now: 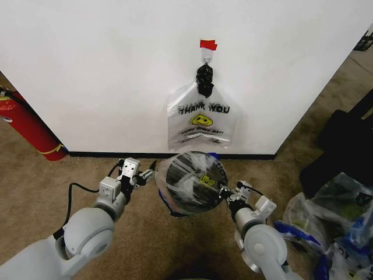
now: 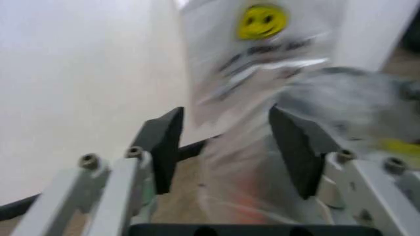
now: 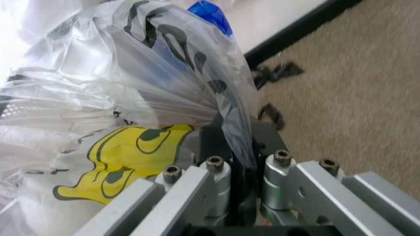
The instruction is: Pick up the garbage bag from the wall and place it over the trash bin.
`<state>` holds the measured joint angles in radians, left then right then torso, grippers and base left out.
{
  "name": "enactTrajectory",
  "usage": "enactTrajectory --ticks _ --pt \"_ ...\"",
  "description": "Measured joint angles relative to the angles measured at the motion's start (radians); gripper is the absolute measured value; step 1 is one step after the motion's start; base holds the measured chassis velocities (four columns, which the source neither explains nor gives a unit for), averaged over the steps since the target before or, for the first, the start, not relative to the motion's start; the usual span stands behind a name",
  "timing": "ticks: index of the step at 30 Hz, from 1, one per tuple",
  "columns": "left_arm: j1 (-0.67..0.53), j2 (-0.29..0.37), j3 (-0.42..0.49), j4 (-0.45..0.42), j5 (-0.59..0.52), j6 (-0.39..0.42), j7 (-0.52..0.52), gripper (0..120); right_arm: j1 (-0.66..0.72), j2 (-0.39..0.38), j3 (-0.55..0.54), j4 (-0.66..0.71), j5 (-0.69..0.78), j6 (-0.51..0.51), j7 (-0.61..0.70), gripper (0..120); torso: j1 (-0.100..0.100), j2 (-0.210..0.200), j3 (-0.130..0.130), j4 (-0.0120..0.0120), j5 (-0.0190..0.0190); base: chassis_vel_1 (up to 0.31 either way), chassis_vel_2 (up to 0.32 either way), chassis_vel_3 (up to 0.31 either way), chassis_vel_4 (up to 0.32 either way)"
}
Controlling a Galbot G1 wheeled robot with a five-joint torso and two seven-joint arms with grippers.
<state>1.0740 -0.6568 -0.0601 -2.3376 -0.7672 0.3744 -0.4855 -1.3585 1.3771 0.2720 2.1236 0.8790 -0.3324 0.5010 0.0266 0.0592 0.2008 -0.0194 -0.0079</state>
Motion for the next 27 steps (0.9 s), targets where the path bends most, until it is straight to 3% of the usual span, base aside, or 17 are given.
enactTrajectory --ticks 4,9,12,20,27 --pt "-0.057 0.002 0.032 -0.054 -0.102 0.048 0.012 32 -0.009 0.009 -0.011 0.006 -0.051 0.011 -0.001 0 0.0 0.0 0.0 0.0 0.0001 0.0 0.0 0.0 0.0" --pt "-0.107 0.006 0.07 -0.074 -0.133 0.096 0.009 18 -0.007 0.02 -0.031 0.003 -0.115 0.02 -0.002 0 0.0 0.0 0.0 -0.0003 -0.0004 0.0 0.0 0.0 0.0" --pt "-0.133 0.015 0.087 -0.089 -0.164 0.128 0.012 4 0.003 0.023 -0.062 -0.01 -0.158 0.024 -0.005 0 0.0 0.0 0.0 0.0005 -0.0001 0.0 0.0 0.0 0.0" --pt "-0.253 0.01 0.177 -0.077 -0.253 0.181 -0.003 0 0.007 0.033 -0.074 -0.019 -0.198 0.034 -0.009 0 0.0 0.0 0.0 0.0002 0.0 0.0 0.0 0.0 0.0" --pt "-0.513 -0.069 0.423 0.013 -0.373 0.235 -0.074 0 -0.002 0.05 -0.078 -0.027 -0.237 0.044 -0.01 0 0.0 0.0 0.0 0.0 0.0002 0.0 0.0 0.0 0.0"
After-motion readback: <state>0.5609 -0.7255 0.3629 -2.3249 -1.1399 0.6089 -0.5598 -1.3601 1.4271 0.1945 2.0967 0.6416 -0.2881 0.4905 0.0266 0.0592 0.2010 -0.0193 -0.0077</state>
